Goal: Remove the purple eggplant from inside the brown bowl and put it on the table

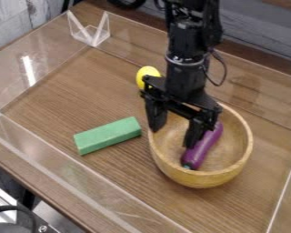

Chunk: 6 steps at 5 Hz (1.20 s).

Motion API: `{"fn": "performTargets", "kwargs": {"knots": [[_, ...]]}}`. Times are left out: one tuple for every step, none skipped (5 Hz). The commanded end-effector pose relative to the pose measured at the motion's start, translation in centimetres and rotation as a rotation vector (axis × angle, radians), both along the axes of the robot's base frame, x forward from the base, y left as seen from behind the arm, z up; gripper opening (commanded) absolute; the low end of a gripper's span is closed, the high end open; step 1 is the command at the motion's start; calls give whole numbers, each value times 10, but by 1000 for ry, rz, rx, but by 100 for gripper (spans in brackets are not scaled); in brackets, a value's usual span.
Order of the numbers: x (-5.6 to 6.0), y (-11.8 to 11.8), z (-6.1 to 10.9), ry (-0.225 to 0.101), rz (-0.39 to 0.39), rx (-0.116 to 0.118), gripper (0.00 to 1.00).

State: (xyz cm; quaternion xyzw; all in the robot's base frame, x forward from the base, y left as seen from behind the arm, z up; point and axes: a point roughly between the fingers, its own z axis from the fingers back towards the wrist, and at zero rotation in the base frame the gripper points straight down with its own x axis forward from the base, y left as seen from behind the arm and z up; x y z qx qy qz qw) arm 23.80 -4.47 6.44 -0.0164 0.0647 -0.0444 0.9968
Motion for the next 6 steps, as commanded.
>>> {"fn": "performTargets", "kwargs": {"knots": [[5,-8,6,-51,-4,-11,100],[6,-11,0,-57,-2,-14,100],[7,-13,-6,-58,1,-14,100],[8,-15,-11,-60,5,-16,100],[9,-17,-15,-61,9,-18,100],[10,-18,-19,-61,12,-19,100]]}}
